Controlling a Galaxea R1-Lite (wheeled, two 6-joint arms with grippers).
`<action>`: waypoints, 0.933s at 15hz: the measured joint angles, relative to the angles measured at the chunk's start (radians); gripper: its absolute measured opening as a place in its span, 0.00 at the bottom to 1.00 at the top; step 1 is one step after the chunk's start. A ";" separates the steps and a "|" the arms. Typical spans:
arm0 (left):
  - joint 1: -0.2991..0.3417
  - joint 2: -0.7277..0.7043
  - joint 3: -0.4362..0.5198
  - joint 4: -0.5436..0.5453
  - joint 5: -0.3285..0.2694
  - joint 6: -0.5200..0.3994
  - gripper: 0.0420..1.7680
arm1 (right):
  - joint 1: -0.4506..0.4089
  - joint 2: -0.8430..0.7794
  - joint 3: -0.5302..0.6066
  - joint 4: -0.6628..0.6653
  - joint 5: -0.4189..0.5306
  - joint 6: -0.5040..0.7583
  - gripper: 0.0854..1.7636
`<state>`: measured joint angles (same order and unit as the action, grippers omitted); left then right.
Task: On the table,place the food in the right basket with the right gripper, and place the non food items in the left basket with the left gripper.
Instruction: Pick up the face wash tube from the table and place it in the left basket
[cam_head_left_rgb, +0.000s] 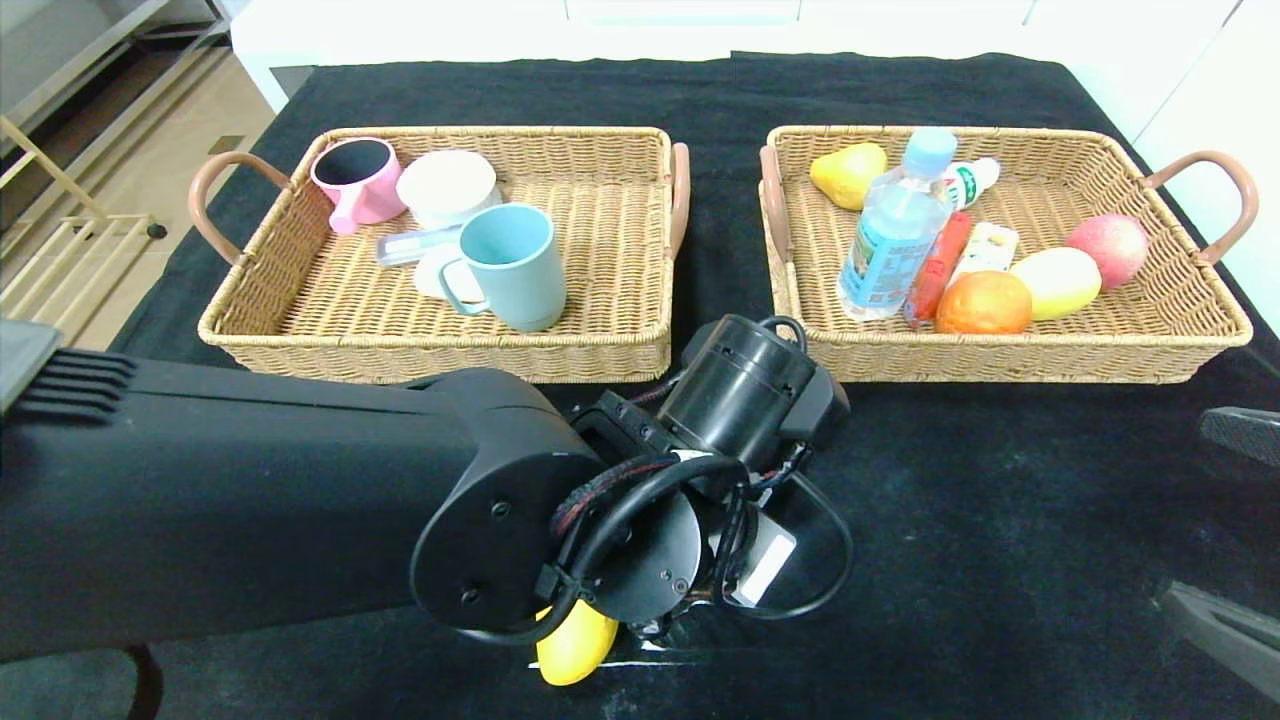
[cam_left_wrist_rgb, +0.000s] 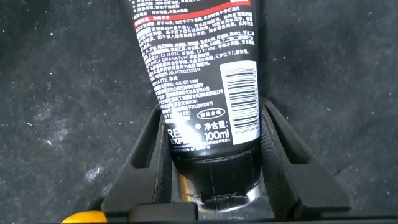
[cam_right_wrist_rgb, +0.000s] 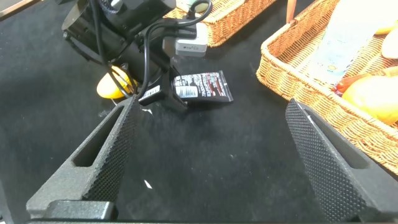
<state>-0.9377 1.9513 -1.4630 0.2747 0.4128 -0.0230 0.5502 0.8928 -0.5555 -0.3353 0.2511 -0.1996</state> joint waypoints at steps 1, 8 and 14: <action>0.001 -0.004 -0.006 0.000 -0.001 -0.001 0.47 | 0.000 0.000 0.000 0.000 0.000 0.000 0.97; -0.013 -0.096 -0.010 -0.006 -0.003 -0.050 0.47 | -0.001 0.008 0.006 0.000 0.000 -0.009 0.97; 0.050 -0.150 -0.040 -0.098 0.013 -0.090 0.47 | 0.000 0.014 0.009 0.000 0.000 -0.014 0.97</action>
<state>-0.8879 1.8015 -1.5032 0.1770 0.4257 -0.1134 0.5498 0.9064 -0.5464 -0.3357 0.2506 -0.2134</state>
